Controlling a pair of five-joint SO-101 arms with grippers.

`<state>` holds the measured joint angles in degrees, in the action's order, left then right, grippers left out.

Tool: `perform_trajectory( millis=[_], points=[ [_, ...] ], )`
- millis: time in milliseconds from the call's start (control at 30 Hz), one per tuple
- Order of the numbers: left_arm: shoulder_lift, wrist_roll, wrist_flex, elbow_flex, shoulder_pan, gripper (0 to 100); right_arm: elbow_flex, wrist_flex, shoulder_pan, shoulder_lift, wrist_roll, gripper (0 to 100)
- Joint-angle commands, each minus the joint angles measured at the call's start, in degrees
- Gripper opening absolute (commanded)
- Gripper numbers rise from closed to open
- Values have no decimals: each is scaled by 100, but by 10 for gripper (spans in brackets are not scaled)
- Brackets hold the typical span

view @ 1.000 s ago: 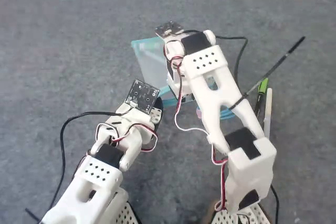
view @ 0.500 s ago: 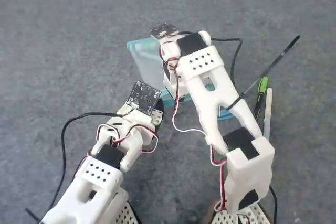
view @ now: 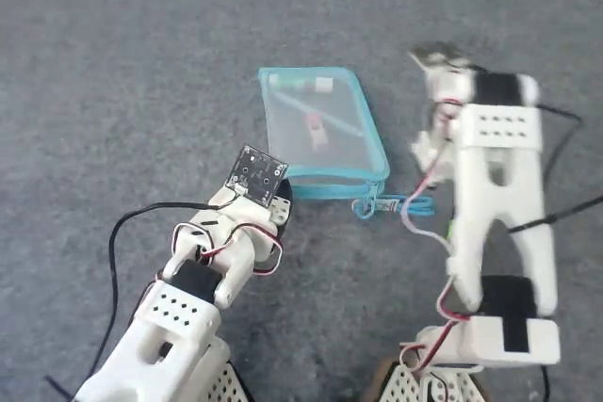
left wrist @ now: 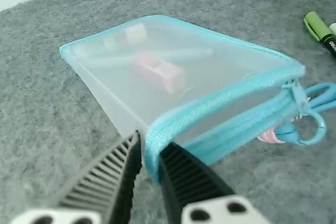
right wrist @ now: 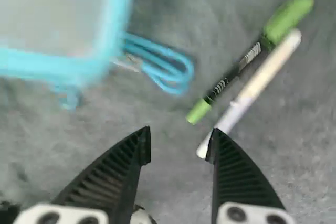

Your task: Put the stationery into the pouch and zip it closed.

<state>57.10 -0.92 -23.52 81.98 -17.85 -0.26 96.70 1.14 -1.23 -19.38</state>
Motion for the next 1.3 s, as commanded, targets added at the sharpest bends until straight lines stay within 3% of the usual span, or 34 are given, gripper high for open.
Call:
perform_trajectory(
  millis=[0, 167, 433, 1000, 1267],
  points=[
    [9, -35, 167, -101, 35, 13, 615, -831, 936, -233, -273, 180],
    [9, -26, 167, -92, 35, 13, 1169, -1323, 1569, 224, -299, 180],
    [0, -35, 158, -22, 35, 13, 1705, -2053, 1938, 884, -571, 180],
    [0, -35, 167, -22, 35, 13, 1987, -2316, 1930, 945, -949, 180],
    [0, -35, 167, -13, 35, 13, 2409, -3160, 1938, 963, -949, 180]
  ],
)
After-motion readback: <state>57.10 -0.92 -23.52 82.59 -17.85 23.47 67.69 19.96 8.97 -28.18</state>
